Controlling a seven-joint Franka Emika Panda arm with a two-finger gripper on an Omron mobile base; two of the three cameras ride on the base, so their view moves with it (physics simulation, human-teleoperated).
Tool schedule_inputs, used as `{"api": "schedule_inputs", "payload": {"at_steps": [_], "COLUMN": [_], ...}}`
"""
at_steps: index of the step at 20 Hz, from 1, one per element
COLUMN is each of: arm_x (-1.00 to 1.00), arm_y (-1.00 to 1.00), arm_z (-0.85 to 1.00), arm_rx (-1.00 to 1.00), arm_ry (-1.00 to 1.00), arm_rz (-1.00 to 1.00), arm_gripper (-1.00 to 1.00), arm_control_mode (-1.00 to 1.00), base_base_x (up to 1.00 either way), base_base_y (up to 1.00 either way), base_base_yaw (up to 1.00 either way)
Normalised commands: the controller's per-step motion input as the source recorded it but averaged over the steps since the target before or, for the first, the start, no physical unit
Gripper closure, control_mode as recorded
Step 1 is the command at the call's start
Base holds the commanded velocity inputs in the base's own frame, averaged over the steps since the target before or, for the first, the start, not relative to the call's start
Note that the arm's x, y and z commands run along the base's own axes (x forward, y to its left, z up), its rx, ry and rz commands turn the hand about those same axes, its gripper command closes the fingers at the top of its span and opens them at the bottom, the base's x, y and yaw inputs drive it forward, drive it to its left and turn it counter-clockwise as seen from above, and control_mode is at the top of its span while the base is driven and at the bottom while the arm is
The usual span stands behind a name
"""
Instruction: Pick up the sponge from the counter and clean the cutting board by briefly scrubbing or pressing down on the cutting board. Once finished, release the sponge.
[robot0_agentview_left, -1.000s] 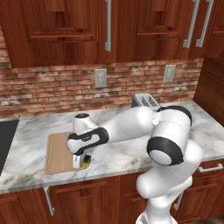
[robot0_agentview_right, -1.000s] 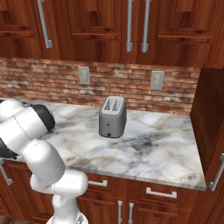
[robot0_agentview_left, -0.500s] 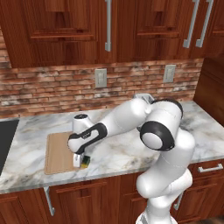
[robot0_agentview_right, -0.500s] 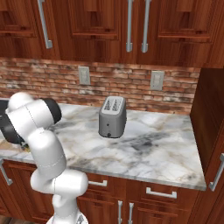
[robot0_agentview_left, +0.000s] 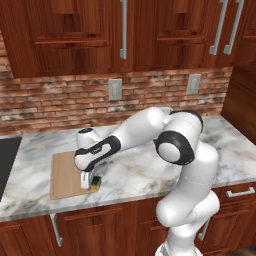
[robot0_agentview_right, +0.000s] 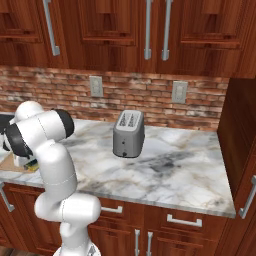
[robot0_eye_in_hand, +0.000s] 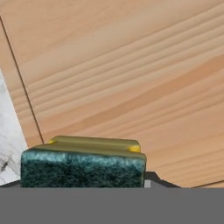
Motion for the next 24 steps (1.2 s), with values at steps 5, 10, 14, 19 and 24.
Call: {"api": "schedule_inputs", "payload": {"at_steps": [5, 10, 14, 19, 24], "arm_x": [0.32, 0.42, 0.48, 0.58, 0.76], "arm_y": [0.0, 0.0, 0.0, 0.0, 0.01], "arm_z": [-0.07, 0.0, 0.0, 0.0, 0.0], "arm_rx": [0.0, 0.0, 0.0, 0.0, 0.0], "arm_ry": [-0.1, -0.1, -0.01, 0.03, 0.06], "arm_rz": [0.09, 0.08, 0.08, 0.13, 0.14], "arm_gripper": [1.0, 1.0, 1.0, 1.0, 1.0], "arm_control_mode": [-1.0, -1.0, -1.0, -1.0, -1.0], "base_base_x": [0.0, 0.0, 0.0, 0.0, 0.0], "base_base_y": [0.0, 0.0, 0.0, 0.0, 0.0], "base_base_yaw": [0.0, 0.0, 0.0, 0.0, 0.0]}}
